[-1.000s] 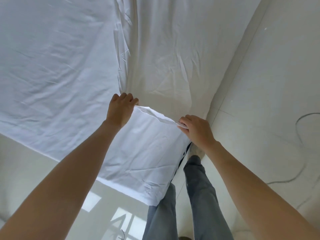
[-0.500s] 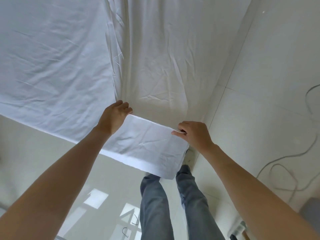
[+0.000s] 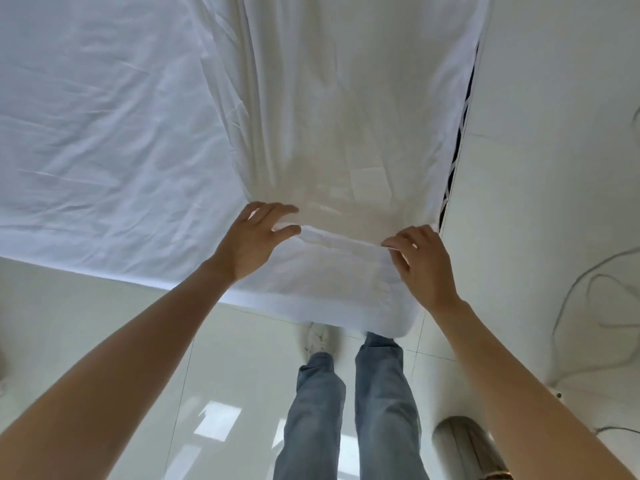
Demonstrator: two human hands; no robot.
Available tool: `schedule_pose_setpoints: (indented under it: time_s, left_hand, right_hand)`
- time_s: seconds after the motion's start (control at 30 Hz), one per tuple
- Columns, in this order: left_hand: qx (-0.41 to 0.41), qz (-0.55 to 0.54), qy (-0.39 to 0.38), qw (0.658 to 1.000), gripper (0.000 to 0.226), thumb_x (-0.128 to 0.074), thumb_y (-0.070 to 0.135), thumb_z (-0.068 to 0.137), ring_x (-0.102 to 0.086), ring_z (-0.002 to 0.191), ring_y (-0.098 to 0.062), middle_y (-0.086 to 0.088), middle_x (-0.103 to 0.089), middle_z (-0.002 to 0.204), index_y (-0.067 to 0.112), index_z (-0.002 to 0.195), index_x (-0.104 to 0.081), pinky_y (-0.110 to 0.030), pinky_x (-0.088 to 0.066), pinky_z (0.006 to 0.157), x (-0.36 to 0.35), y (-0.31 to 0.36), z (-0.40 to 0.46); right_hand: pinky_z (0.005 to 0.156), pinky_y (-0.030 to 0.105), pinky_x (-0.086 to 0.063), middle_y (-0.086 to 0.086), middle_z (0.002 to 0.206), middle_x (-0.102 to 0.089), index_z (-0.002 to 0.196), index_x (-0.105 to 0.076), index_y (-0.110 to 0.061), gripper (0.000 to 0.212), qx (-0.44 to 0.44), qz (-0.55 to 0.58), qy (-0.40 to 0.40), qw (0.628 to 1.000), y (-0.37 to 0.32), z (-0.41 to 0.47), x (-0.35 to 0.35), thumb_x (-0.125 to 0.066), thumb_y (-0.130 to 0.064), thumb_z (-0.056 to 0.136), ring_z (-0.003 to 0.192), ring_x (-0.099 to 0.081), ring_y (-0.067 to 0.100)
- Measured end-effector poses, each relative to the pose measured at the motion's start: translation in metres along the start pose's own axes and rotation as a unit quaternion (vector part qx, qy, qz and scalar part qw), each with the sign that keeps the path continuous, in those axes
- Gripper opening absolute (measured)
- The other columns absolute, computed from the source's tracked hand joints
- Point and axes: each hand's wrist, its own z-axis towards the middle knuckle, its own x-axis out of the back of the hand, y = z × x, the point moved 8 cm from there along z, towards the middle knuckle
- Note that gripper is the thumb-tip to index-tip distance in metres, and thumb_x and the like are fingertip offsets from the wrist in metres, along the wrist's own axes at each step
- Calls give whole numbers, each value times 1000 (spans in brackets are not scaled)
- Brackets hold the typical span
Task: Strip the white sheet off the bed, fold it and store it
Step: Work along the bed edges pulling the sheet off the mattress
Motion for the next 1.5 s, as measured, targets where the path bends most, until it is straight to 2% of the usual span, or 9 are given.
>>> schedule_pose_setpoints:
  time_s: [0.23, 0.43, 0.53, 0.63, 0.83, 0.93, 1.17, 1.27, 1.5]
  left_hand:
    - [59, 18, -29, 998, 31, -70, 5, 71, -59, 109, -24, 1, -63, 120, 20, 97, -68, -37, -37, 93, -24, -10, -3]
    - [49, 28, 28, 998, 8, -63, 9, 80, -66, 91, -21, 3, -68, 107, 17, 82, -64, -32, -37, 85, -11, -18, -3]
    - [18, 32, 37, 999, 14, -49, 14, 89, -65, 93, -19, 4, -67, 111, 16, 88, -62, -32, -36, 87, -7, -17, -12]
    - [4, 45, 33, 998, 11, -60, 6, 82, -67, 87, -18, 3, -67, 110, 16, 83, -62, -32, -36, 84, -8, -15, -9]
    - [5, 75, -29, 997, 22, -67, -2, 69, -63, 67, -20, -1, -65, 86, 14, 83, -61, -32, -40, 81, -28, -8, 8]
    - [45, 46, -44, 997, 24, -66, -5, 67, -62, 64, -24, -5, -63, 76, 10, 83, -59, -35, -47, 77, -31, -12, 11]
    - [81, -44, -11, 996, 6, -69, 10, 79, -60, 64, -28, -7, -61, 72, 9, 83, -65, -32, -50, 61, -12, -20, 15]
    - [76, -54, 18, 995, 4, -64, 14, 83, -59, 66, -26, -5, -59, 73, 10, 82, -63, -30, -47, 47, 7, -20, 9]
    - [23, -67, 19, 997, 10, -58, 17, 84, -55, 63, -24, -4, -59, 72, 9, 81, -64, -26, -46, 54, 39, 22, -10]
  right_hand:
    - [74, 29, -39, 3, 85, -65, 84, -71, -15, 23, -7, -29, 56, 998, 0, -18, 6, -50, -7, 84, 89, -49, 22]
    - [44, 30, -52, -1, 83, -69, 90, -71, -14, 17, -38, 2, 12, 999, 4, -31, -2, -67, -1, 80, 79, -62, 22]
    - [51, 23, -49, -1, 85, -69, 89, -73, -14, 20, 29, -49, 79, 995, -12, -36, 23, -61, 0, 82, 80, -56, 19]
    - [58, 24, -49, 1, 82, -68, 89, -74, -15, 27, 20, -90, 71, 993, -6, -45, 20, -73, 6, 72, 78, -55, 21]
    - [76, 34, -41, -1, 86, -65, 90, -72, -19, 14, -69, -79, -60, 993, 18, -46, -32, -71, -26, 77, 88, -58, 27]
    - [75, 36, -40, 1, 87, -63, 88, -66, -16, 33, -86, -103, -102, 986, 20, -42, -38, -70, -45, 74, 87, -56, 27]
    - [73, 36, -48, 6, 76, -64, 87, -66, -10, 26, -14, -129, -43, 991, 3, -23, -33, -72, 0, 63, 73, -60, 28]
    - [65, 34, -47, 9, 68, -58, 79, -62, -6, 20, -14, -110, -12, 994, -6, -20, -17, -64, 2, 61, 61, -54, 28]
    - [65, 33, -35, 9, 66, -51, 80, -56, -6, 21, 6, -150, -13, 989, -22, -54, 24, -38, -7, 70, 59, -46, 28]
